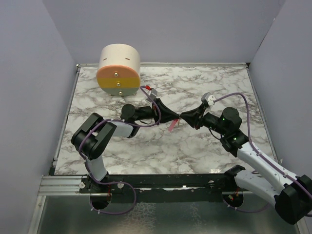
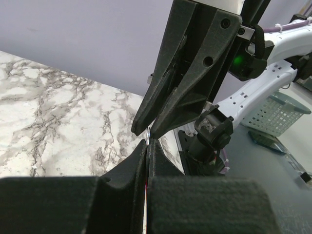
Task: Put the keys on the keyring
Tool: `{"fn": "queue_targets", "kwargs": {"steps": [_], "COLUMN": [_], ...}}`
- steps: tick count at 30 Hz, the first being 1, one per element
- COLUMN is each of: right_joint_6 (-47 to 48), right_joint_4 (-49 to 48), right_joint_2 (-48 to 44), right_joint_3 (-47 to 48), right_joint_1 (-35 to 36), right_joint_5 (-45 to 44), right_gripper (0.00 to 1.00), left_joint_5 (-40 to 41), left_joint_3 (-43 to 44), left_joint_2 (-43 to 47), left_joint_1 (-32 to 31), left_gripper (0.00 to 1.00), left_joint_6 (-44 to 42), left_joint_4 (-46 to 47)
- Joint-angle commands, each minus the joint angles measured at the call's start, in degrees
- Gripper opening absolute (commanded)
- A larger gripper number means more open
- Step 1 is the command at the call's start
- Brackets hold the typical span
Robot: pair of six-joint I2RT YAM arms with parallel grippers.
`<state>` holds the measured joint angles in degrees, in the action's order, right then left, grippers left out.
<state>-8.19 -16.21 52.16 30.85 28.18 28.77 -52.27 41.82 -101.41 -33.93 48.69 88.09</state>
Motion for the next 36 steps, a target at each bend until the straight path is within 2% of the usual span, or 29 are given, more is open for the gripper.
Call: {"fn": "queue_targets", "kwargs": {"steps": [1, 6, 14, 15, 17, 22, 28, 36], "right_joint_6": [0.9, 1.3, 1.2, 1.2, 1.1, 1.0, 0.1, -3.0], "right_joint_4": [-0.3, 0.0, 0.3, 0.5, 1.2, 3.3, 4.7, 6.2], "right_joint_2": [0.3, 0.6, -0.6, -0.9, -1.4, -2.0, -1.9, 0.9], "right_joint_3": [0.1, 0.3, 0.1, 0.1, 0.1, 0.7, 1.4, 5.1], "right_joint_1": [0.3, 0.3, 0.3, 0.3, 0.3, 0.3, 0.3, 0.3], "right_joint_5": [2.3, 3.5, 1.9, 1.3, -0.2, -2.9, -6.4, -7.9], "right_gripper": [0.13, 0.02, 0.01, 0.01, 0.01, 0.01, 0.01, 0.01], "left_joint_5": [-4.3, -5.4, -5.3, -4.9, -4.0, -0.6, 5.1, 18.5], "left_joint_3": [2.2, 3.2, 4.2, 4.3, 4.1, 2.7, -1.7, -9.6], "left_joint_2": [1.4, 0.7, -0.5, -0.7, -1.1, -0.7, 2.2, 13.1], "left_joint_1": [0.0, 0.0, 0.1, 0.3, 0.8, 2.7, 5.4, 3.7], "left_gripper": [0.00, 0.00, 0.00, 0.03, 0.23, 0.44, 0.47, 0.50], "left_joint_6": [1.2, 1.7, 2.7, 2.9, 3.2, 3.1, 0.7, -16.4], "left_joint_4": [12.8, 12.8, 12.7, 12.7, 12.7, 12.7, 12.0, -5.5]}}
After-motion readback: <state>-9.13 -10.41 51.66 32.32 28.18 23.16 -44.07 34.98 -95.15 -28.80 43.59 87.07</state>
